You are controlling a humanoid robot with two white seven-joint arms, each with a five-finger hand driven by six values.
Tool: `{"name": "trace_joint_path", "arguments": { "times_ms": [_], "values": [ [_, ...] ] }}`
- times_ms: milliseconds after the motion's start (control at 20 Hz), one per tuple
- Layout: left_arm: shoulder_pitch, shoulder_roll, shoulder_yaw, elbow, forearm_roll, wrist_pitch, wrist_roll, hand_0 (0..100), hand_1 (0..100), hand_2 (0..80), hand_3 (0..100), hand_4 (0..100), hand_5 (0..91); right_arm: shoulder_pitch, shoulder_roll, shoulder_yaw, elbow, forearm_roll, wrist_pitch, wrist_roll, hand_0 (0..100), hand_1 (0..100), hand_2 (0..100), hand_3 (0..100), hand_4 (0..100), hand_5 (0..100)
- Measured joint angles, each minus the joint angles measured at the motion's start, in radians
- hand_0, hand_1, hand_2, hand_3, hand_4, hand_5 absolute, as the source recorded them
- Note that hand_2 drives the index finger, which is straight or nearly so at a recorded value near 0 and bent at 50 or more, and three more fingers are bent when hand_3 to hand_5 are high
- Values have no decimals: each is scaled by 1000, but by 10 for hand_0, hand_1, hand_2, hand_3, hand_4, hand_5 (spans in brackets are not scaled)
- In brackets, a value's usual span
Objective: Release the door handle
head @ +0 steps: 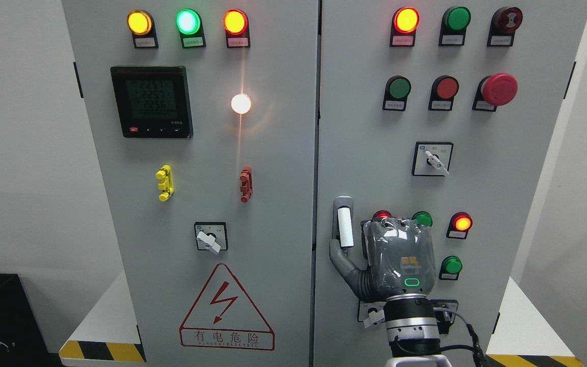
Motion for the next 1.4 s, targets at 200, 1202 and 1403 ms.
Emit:
{"name": "trace_joint_path", "arguments": {
  "times_ms": [200,1202,1403],
  "values": [
    [0,0,0,0,0,0,0,120,556,0,0,0,0,2,0,0,-1,0,0,-2,486,336,950,1000,1000,1000],
    [0,0,0,0,0,0,0,120,556,0,0,0,0,8,1,0,-6,3,20,-21,481,372,952,1000,1000,1000],
    [0,0,0,0,0,0,0,120,556,0,0,0,0,9,1,0,-8,4,21,-21,501,374,953,1000,1000,1000]
  ]
}}
